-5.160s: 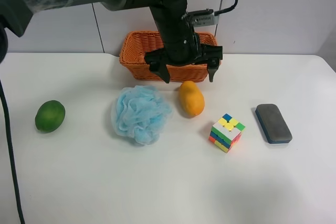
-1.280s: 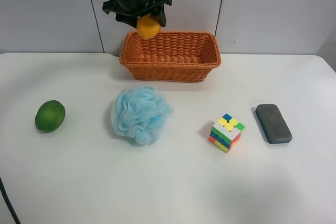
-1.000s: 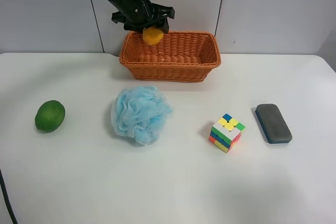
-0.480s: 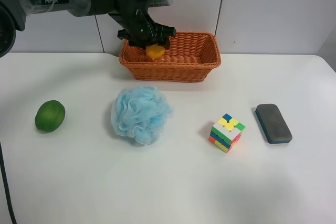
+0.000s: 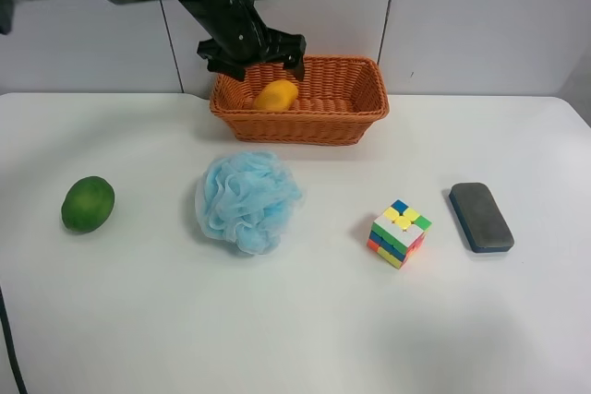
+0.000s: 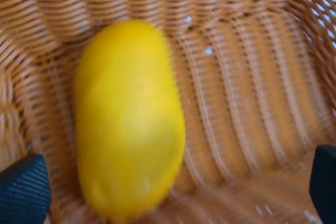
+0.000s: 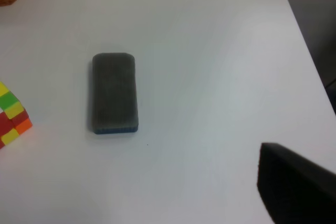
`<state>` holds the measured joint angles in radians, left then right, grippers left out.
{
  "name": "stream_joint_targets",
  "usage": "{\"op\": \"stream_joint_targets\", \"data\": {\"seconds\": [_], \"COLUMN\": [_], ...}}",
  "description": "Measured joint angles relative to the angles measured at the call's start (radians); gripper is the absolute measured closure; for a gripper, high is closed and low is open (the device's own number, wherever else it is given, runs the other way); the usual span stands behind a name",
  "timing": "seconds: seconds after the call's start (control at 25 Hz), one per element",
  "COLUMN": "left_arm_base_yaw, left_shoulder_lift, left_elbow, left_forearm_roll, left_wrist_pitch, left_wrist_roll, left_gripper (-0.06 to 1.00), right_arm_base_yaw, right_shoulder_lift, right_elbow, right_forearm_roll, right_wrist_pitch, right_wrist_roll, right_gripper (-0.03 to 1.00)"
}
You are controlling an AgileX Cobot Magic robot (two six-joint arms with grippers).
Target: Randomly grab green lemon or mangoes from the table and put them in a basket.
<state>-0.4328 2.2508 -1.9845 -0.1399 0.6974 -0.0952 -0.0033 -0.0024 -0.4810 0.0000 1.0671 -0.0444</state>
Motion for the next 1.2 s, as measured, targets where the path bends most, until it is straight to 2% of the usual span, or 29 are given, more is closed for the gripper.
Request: {"op": "stream_joint_targets", "data": {"seconds": [0.16,0.44,0.56,0.72,0.88,1.04,1.2], "left_arm_base_yaw": [0.010,0.035,0.055,0.076,0.078,0.078,0.078], "left_shoulder_lift": [-0.131,-0.339,-0.467,-0.695,-0.958,-1.218,-1.471], "left_elbow": [0.000,0.019,0.130,0.381,0.630,0.831,0.980], "left_forearm_roll": [0.006,0.058,0.066,0.068,0.104,0.140,0.140], "left_wrist_pitch": [0.195,0.409,0.410,0.350,0.317,0.321,0.357], "left_wrist_roll": [0.016,0.055,0.064,0.071,0.084,0.086,0.086], "left_gripper": [-0.05,-0.05,-0.05,-0.05,-0.05,-0.05,-0.05], "right_arm_base_yaw": [0.000,0.000,0.000,0.000,0.000,0.000,0.000], "right_shoulder_lift": [0.000,0.000,0.000,0.000,0.000,0.000,0.000], "right_elbow": [0.000,0.000,0.000,0.000,0.000,0.000,0.000], "right_forearm_roll": [0.000,0.000,0.000,0.000,0.000,0.000,0.000], "right_wrist_pitch": [0.000,0.000,0.000,0.000,0.000,0.000,0.000], "right_wrist_roll": [0.000,0.000,0.000,0.000,0.000,0.000,0.000], "right_gripper": [-0.02,-0.02,-0.02,-0.02,-0.02,-0.02,-0.02]}}
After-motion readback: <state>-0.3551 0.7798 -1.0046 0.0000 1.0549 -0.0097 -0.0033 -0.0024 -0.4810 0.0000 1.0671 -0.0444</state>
